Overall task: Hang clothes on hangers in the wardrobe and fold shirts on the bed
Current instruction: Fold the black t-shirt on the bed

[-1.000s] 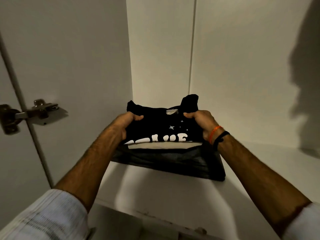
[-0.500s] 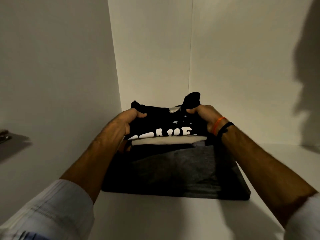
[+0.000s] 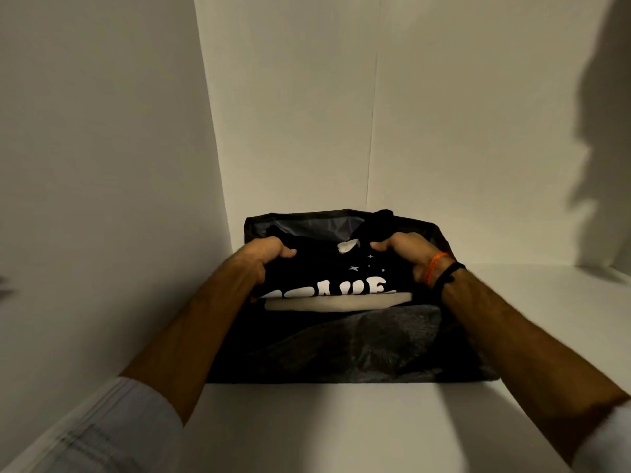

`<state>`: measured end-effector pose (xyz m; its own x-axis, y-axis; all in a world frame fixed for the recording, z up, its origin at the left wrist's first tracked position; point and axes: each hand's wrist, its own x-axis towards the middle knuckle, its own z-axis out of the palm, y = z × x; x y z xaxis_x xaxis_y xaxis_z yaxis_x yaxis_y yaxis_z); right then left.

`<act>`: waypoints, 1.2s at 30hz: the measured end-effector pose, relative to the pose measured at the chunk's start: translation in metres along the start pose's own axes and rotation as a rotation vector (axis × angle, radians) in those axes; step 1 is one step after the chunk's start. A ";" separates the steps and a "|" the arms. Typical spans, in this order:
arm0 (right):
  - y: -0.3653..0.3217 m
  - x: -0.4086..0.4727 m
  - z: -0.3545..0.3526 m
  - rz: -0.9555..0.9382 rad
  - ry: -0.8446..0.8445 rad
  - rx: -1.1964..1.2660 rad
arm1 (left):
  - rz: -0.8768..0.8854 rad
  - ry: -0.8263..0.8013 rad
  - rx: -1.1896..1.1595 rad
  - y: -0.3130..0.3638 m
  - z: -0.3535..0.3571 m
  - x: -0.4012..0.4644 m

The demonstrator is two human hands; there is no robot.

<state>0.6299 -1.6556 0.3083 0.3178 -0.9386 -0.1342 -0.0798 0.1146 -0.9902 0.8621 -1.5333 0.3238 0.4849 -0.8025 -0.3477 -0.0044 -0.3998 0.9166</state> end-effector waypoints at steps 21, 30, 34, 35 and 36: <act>0.099 0.059 -0.007 -0.029 0.069 -0.413 | 0.259 0.470 0.853 -0.035 -0.043 -0.007; 0.087 0.046 0.058 -0.019 -0.057 -0.290 | 0.277 0.505 0.755 -0.006 -0.070 -0.007; 0.084 0.038 0.102 -0.003 -0.127 -0.219 | 0.266 0.490 0.762 -0.001 -0.077 -0.006; 0.084 0.039 0.108 -0.002 -0.134 -0.212 | 0.269 0.486 0.764 -0.001 -0.077 -0.005; 0.085 0.041 0.110 -0.001 -0.127 -0.209 | 0.270 0.484 0.766 0.000 -0.076 -0.005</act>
<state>0.7405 -1.6490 0.2146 0.4334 -0.8886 -0.1502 -0.2693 0.0314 -0.9626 0.9264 -1.4958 0.3405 0.6933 -0.7078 0.1350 -0.6592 -0.5474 0.5156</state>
